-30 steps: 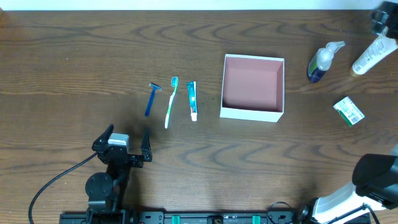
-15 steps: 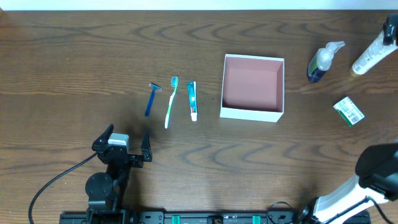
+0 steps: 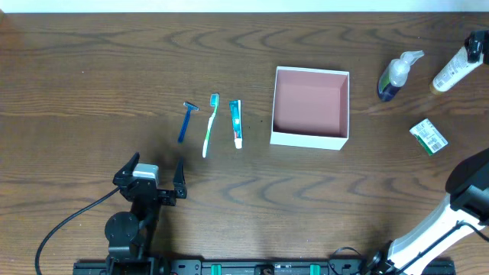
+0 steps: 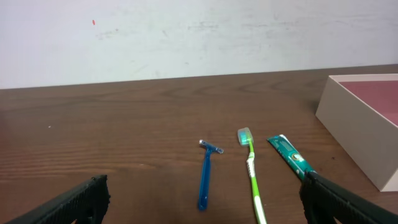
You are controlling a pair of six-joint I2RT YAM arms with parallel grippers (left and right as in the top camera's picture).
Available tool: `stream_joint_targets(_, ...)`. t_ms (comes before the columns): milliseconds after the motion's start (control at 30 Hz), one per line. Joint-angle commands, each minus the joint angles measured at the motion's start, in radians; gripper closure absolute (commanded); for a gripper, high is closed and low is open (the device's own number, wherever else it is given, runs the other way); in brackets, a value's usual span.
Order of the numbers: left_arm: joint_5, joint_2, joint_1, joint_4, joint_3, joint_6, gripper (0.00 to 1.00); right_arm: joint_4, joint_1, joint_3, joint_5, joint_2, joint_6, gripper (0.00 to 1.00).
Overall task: Pack container
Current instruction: 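Reach right gripper to the white lotion tube and grasp it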
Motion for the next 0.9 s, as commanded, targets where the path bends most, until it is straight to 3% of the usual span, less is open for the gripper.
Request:
stream_joint_targets(0, 0.007, -0.006, 0.005, -0.014, -0.028, -0.001, 0.02, 0.001, -0.017, 0.017, -0.097, 0.058, -0.023, 0.02)
stream_joint_targets(133, 0.007, -0.006, 0.005, -0.014, -0.028, -0.001, 0.02, 0.002, -0.016, 0.017, -0.101, 0.103, -0.023, 0.07)
stream_joint_targets(333, 0.007, -0.006, 0.005, -0.014, -0.028, -0.001, 0.02, 0.003, -0.016, 0.017, -0.115, 0.117, -0.023, 0.25)
stream_joint_targets(467, 0.007, -0.006, 0.005, -0.014, -0.028, -0.001, 0.02, 0.004, -0.016, 0.017, -0.115, 0.117, -0.022, 0.52)
stream_joint_targets(567, 0.007, -0.006, 0.005, -0.014, -0.028, -0.001, 0.02, 0.007, -0.016, 0.017, -0.114, 0.117, -0.006, 0.63)
stream_joint_targets(733, 0.007, -0.006, 0.005, -0.014, -0.028, -0.001, 0.02, 0.010, -0.018, 0.017, -0.114, 0.117, 0.026, 0.98)
stream_joint_targets(867, 0.007, -0.006, 0.005, -0.014, -0.028, -0.001, 0.02, 0.014, -0.018, 0.019, -0.114, 0.112, 0.063, 0.99)
